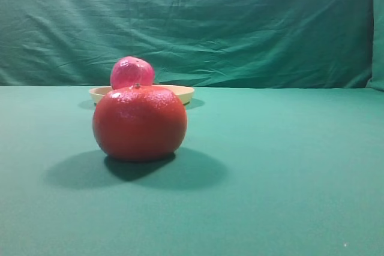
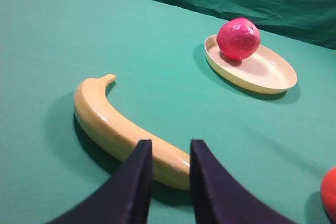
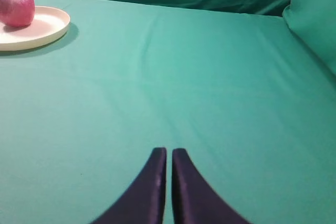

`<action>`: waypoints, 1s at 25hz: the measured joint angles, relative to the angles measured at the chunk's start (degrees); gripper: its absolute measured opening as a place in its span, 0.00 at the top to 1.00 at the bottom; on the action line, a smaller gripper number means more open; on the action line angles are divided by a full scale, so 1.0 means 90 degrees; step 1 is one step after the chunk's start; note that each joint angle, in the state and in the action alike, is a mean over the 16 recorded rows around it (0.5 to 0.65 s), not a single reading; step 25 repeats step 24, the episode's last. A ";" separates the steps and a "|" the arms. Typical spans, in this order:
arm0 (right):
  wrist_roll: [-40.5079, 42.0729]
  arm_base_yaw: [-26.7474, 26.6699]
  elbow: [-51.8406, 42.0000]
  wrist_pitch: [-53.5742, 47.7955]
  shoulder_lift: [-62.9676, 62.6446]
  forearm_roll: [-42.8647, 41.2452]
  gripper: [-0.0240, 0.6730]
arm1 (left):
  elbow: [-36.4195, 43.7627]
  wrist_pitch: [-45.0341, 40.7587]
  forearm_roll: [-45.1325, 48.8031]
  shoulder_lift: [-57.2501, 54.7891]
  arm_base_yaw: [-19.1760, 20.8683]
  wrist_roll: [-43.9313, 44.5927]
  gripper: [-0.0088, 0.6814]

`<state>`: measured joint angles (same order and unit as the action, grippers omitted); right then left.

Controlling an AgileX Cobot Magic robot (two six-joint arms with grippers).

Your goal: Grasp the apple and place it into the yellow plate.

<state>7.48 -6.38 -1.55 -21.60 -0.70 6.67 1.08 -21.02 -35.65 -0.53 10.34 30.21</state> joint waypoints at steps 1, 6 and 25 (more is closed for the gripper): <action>-0.0001 0.0000 0.0000 0.0000 0.0000 -0.0001 0.97 | 0.0000 0.0000 0.0000 0.0000 0.0000 0.0000 0.76; -0.0003 0.0000 0.0000 0.0000 0.0000 -0.0003 0.97 | 0.0000 0.0000 0.0000 0.0000 0.0000 0.0000 0.76; -0.0003 0.0000 0.0000 0.0000 0.0000 -0.0003 0.97 | 0.0000 0.0000 0.0000 0.0000 0.0000 0.0000 0.76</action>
